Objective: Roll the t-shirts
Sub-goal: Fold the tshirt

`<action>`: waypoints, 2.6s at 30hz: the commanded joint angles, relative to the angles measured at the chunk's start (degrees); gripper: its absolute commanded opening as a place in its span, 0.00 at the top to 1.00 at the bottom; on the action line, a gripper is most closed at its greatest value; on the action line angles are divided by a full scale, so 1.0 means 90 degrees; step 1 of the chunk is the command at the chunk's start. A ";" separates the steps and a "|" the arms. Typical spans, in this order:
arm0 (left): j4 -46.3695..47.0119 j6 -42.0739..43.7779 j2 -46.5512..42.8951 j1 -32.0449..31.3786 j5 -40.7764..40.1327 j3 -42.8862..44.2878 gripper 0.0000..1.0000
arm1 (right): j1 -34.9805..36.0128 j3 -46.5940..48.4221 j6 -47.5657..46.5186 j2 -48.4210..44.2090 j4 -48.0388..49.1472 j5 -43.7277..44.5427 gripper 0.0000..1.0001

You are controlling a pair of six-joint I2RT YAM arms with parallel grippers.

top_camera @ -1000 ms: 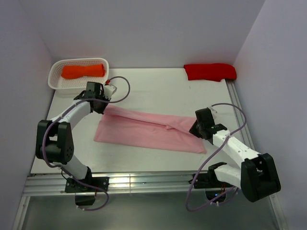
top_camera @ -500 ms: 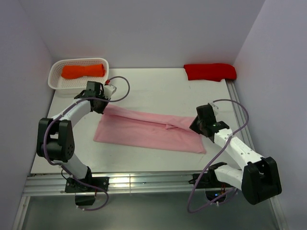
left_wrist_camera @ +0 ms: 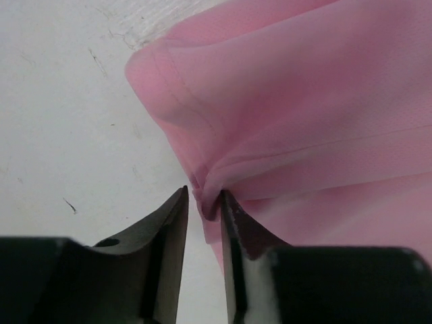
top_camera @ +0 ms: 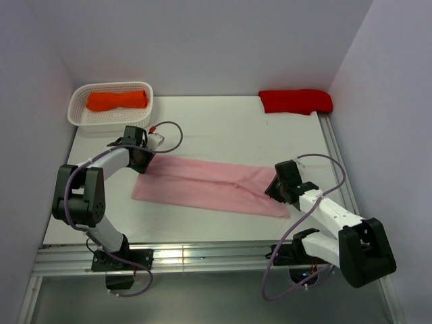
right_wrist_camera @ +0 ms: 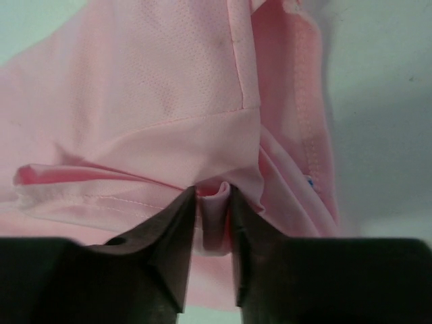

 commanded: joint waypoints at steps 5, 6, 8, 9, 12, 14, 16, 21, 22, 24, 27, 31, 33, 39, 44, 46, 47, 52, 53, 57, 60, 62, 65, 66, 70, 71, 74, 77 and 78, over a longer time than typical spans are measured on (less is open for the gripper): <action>0.0010 -0.0080 -0.0326 0.0094 0.0090 0.0117 0.48 | 0.0053 -0.0058 -0.0005 -0.0395 0.0036 0.0063 0.52; -0.0029 -0.0090 -0.0355 0.0114 0.0109 0.0185 0.44 | 0.0043 -0.0009 -0.0005 -0.0455 -0.0013 0.0082 0.52; -0.0165 -0.0081 -0.0434 0.0123 0.0109 0.0244 0.40 | 0.0053 0.0059 -0.0024 -0.0678 -0.0228 0.0121 0.51; -0.0214 -0.0081 -0.0463 0.0133 0.0109 0.0331 0.39 | 0.0053 0.0137 -0.0034 -0.0776 -0.0296 0.0121 0.51; -0.0439 -0.0061 -0.0609 0.0163 0.0187 0.0526 0.37 | 0.0053 0.0322 -0.0054 -0.1206 -0.0550 0.0102 0.51; -0.0683 -0.0061 -0.0726 0.0163 0.0314 0.0644 0.36 | 0.0053 0.0469 -0.0122 -0.1344 -0.0677 0.0092 0.50; -0.0859 -0.0071 -0.0824 0.0163 0.0412 0.0849 0.35 | 0.0053 0.0674 -0.0219 -0.1286 -0.0707 0.0131 0.50; -0.1356 -0.0090 -0.0873 0.0163 0.0607 0.1317 0.35 | 0.0053 0.1250 -0.0415 -0.0320 -0.0473 0.0034 0.50; -0.1406 -0.0100 -0.0873 0.0163 0.0608 0.1357 0.35 | 0.0043 0.1328 -0.0473 -0.0173 -0.0337 -0.0015 0.50; -0.1436 -0.0120 -0.0883 0.0163 0.0617 0.1445 0.35 | 0.0043 0.1514 -0.0532 0.0266 -0.0093 -0.0132 0.50; -0.1572 -0.0168 -0.0757 0.0163 0.0705 0.1601 0.35 | 0.0053 0.1934 -0.0649 0.1066 0.0123 -0.0220 0.50; -0.1651 -0.0246 -0.0668 0.0143 0.0734 0.1718 0.36 | 0.0354 0.2402 -0.0698 0.1916 0.0113 -0.0036 0.53; -0.1641 -0.0256 -0.0668 0.0143 0.0744 0.1728 0.36 | 0.0501 0.2462 -0.0630 0.2131 0.0123 0.0023 0.53; -0.1660 -0.0266 -0.0629 0.0124 0.0744 0.1748 0.36 | 0.1038 0.2579 -0.0464 0.2318 -0.0081 0.0326 0.59; -0.1650 -0.0276 -0.0649 0.0114 0.0754 0.1748 0.36 | 0.1536 0.2355 -0.0230 0.1977 -0.0228 0.0551 0.62; -0.1650 -0.0266 -0.0639 0.0114 0.0754 0.1738 0.36 | 0.1654 0.2190 -0.0074 0.1714 -0.0258 0.0580 0.62; -0.1641 -0.0276 -0.0658 0.0114 0.0754 0.1728 0.36 | 0.1790 0.2121 -0.0015 0.1626 -0.0248 0.0590 0.62; -0.1611 -0.0266 -0.0629 0.0114 0.0764 0.1689 0.37 | 0.2162 0.1711 0.0239 0.1235 -0.0111 0.0434 0.62; -0.1611 -0.0256 -0.0619 0.0114 0.0764 0.1689 0.37 | 0.2201 0.1671 0.0239 0.1215 -0.0102 0.0414 0.62; -0.1582 -0.0227 -0.0619 0.0104 0.0744 0.1621 0.37 | 0.2270 0.1495 0.0249 0.0952 -0.0052 0.0355 0.61; -0.1563 -0.0227 -0.0610 0.0104 0.0734 0.1601 0.37 | 0.2240 0.1729 0.0230 0.0864 -0.0501 0.0706 0.61; -0.1582 -0.0227 -0.0619 0.0104 0.0734 0.1621 0.37 | 0.2172 0.1934 0.0210 0.0795 -0.0609 0.0854 0.61; -0.1563 -0.0227 -0.0619 0.0104 0.0734 0.1601 0.37 | 0.2123 0.2061 0.0239 0.0726 -0.0522 0.0873 0.61; -0.1563 -0.0237 -0.0610 0.0104 0.0744 0.1601 0.37 | 0.2123 0.2081 0.0249 0.0862 -0.0502 0.0854 0.62; -0.1533 -0.0305 -0.0454 0.0104 0.0900 0.1631 0.37 | 0.2133 0.1955 0.0327 0.1370 -0.0268 0.0649 0.64; -0.1495 -0.0324 -0.0357 0.0104 0.0910 0.1631 0.37 | 0.2142 0.1838 0.0404 0.1429 -0.0065 0.0533 0.65; -0.1387 -0.0441 -0.0083 0.0104 0.0910 0.1718 0.36 | 0.2201 0.1301 0.0629 0.1293 0.0347 0.0385 0.65; -0.1202 -0.0617 0.0151 0.0104 0.0813 0.1806 0.35 | 0.2250 0.0735 0.0795 0.1118 0.0775 0.0219 0.65; -0.1124 -0.0714 0.0210 0.0104 0.0793 0.1874 0.34 | 0.2269 0.0550 0.0825 0.1108 0.0835 0.0151 0.65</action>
